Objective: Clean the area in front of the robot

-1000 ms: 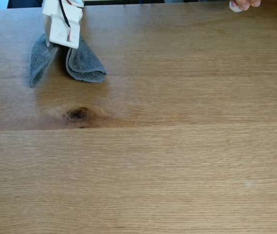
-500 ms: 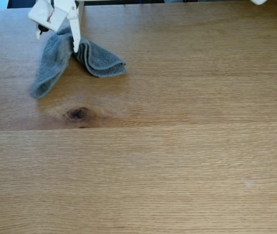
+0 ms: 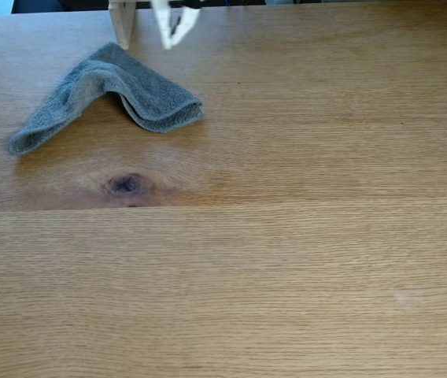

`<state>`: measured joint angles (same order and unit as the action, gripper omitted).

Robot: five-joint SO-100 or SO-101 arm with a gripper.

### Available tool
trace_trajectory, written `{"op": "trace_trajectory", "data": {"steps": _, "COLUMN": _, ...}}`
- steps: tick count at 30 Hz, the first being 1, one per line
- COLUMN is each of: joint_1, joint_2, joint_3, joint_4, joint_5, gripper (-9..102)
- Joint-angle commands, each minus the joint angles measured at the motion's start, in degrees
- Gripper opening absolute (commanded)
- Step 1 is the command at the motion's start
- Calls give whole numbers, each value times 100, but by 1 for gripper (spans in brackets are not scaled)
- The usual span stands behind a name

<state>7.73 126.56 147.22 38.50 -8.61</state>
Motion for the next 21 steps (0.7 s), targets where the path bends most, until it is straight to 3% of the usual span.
{"op": "trace_trajectory", "data": {"steps": 1, "joint_1": -457, "joint_2": 650, "joint_3": 18, "joint_4": 299, "joint_5": 1107, "gripper": 0}}
{"op": "trace_trajectory", "data": {"steps": 5, "joint_1": -721, "joint_2": 1099, "joint_3": 26, "joint_4": 826, "joint_5": 1749, "gripper": 0}}
{"op": "trace_trajectory", "data": {"steps": 13, "joint_1": -1055, "joint_2": 2812, "joint_3": 237, "joint_4": 2408, "joint_5": 1819, "gripper": 0}}
{"op": "trace_trajectory", "data": {"steps": 21, "joint_1": -1239, "joint_2": 5054, "joint_3": 2522, "joint_4": 2259, "joint_5": 1433, "gripper": 0}}
